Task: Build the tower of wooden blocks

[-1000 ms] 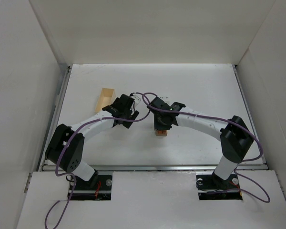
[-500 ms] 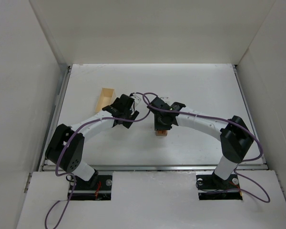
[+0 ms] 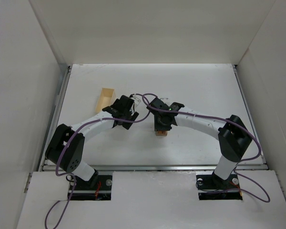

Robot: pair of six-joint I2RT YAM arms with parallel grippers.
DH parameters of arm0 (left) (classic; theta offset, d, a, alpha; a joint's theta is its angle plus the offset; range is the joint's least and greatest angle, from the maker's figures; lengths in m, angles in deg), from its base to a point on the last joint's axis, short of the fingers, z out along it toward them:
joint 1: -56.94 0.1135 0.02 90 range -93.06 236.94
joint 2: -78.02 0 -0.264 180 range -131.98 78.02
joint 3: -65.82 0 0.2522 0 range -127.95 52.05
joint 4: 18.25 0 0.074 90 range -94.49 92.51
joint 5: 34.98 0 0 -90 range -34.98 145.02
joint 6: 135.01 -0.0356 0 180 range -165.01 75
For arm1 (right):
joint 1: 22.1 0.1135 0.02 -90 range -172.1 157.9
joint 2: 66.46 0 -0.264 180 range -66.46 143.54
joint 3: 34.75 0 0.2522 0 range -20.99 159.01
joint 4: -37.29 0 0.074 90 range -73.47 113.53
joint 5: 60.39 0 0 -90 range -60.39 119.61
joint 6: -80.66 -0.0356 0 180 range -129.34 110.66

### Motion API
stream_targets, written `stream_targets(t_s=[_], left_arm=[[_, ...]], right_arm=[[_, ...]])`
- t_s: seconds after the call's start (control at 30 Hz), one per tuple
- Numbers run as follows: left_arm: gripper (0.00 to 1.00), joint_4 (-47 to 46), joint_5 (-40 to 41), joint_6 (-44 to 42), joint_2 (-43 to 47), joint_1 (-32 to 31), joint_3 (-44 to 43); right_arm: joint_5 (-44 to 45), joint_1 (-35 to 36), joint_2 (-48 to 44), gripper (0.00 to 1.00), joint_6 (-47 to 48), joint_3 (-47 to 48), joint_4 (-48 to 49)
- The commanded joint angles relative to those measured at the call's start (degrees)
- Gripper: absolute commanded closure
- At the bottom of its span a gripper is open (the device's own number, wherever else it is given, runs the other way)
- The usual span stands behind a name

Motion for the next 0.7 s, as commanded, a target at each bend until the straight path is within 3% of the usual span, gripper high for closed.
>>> stream_targets(t_s=[0.0, 0.67], left_arm=[[0.18, -0.06, -0.17, 0.63, 2.08, 0.21, 0.39], [0.18, -0.59, -0.17, 0.63, 2.61, 0.21, 0.39]], right_arm=[[0.53, 0.64, 0.36, 0.64, -0.44, 1.85, -0.46], [0.0, 1.17, 0.89, 0.64, 0.09, 1.85, -0.46]])
